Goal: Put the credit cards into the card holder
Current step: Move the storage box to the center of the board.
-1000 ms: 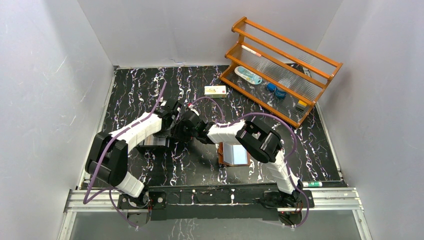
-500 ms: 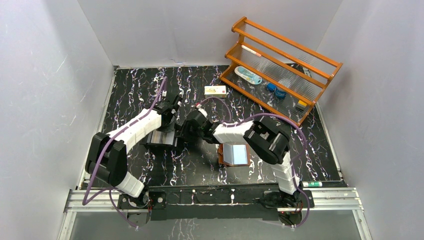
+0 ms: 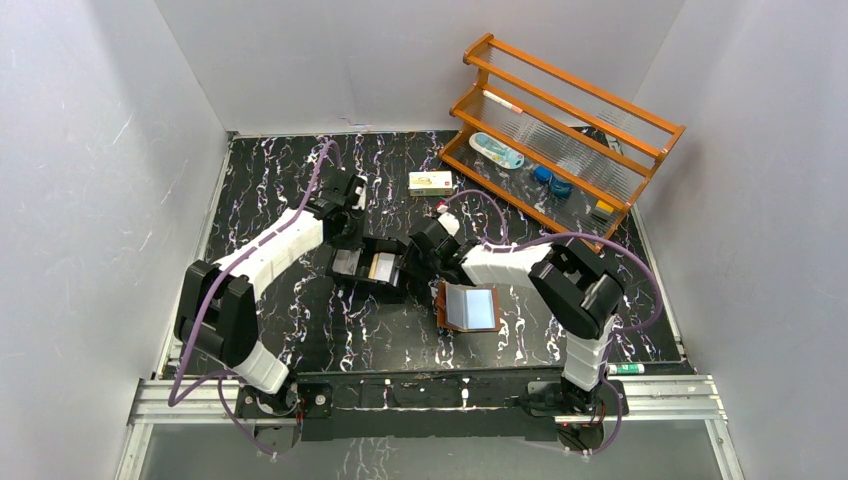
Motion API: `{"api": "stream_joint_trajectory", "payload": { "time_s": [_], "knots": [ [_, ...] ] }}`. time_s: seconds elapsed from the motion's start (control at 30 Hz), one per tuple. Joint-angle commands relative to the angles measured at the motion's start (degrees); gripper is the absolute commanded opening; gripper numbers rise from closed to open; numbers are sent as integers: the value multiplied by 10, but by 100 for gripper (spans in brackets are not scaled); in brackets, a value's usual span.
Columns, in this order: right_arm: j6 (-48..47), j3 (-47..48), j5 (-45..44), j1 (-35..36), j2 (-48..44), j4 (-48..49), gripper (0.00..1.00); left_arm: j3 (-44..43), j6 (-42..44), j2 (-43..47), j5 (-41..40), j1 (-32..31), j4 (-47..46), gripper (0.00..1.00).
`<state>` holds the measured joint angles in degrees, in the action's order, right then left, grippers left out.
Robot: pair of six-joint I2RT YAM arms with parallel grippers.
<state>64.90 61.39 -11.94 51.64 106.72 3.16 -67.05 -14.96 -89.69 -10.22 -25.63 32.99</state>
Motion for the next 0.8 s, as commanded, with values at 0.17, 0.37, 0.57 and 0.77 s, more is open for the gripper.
{"api": "stream_joint_trajectory", "payload": {
  "time_s": [0.17,0.37,0.57,0.77],
  "knots": [
    [-8,-26,-62,-9,-31,-86,17,19,-20,6,97,42,-41,0],
    [11,-27,-92,-9,-42,-126,17,33,-23,17,68,53,-58,0],
    [-3,-27,-80,-9,-45,-111,30,46,-36,17,128,55,-73,0],
    [-60,1,-63,-8,-64,-119,53,31,-45,46,171,55,-75,0]
  ]
}}
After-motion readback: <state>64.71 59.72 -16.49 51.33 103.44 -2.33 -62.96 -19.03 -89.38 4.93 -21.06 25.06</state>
